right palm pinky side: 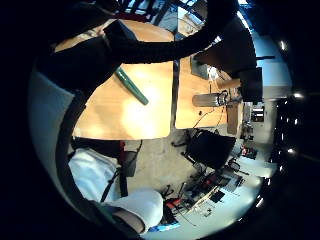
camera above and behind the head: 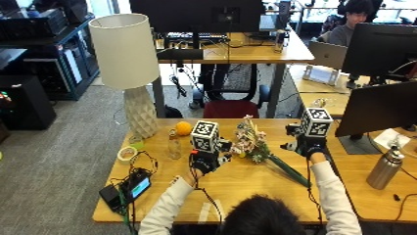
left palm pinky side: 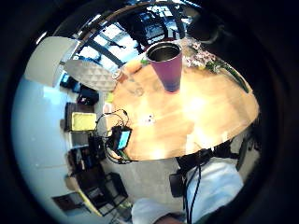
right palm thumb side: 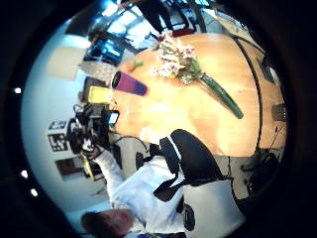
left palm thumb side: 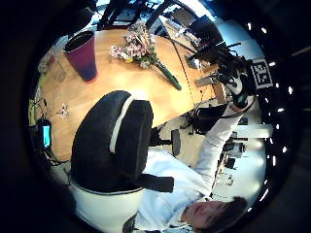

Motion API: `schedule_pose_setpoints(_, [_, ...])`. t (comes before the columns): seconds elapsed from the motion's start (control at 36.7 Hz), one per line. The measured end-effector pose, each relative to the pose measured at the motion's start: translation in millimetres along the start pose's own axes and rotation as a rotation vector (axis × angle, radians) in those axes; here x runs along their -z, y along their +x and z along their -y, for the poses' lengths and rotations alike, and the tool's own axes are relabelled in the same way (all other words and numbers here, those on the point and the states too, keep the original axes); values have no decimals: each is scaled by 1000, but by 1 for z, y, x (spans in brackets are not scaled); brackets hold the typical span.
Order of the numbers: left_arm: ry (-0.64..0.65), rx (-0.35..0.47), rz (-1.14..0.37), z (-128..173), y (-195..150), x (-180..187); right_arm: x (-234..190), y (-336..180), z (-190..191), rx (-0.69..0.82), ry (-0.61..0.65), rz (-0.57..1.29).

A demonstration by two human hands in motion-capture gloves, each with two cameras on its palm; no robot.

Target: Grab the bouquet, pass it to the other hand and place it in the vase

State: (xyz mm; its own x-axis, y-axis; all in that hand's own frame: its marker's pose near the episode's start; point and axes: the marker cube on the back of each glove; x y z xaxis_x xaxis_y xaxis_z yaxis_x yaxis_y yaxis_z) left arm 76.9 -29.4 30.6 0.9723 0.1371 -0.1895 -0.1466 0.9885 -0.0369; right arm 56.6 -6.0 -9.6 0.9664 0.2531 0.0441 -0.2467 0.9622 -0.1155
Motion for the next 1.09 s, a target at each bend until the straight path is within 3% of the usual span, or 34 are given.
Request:
schedule_pose_setpoints(0.27, [40,-30,1,10,2,-17,-30,60,47,-143,19,22])
schedule_pose_setpoints(0.57, [-29,-17,-4,20,-4,-36,-129,108,75,-239,-77,115])
schedule_pose_setpoints(0.65, [-28,-12,-8,19,-5,-35,-135,102,56,-280,-127,117])
schedule_pose_setpoints(0.79, [-41,3,-9,18,-7,-36,-146,79,3,-347,-331,141])
schedule_pose_setpoints(1.09, [-56,-2,3,22,-7,-46,-212,85,5,-455,-438,146])
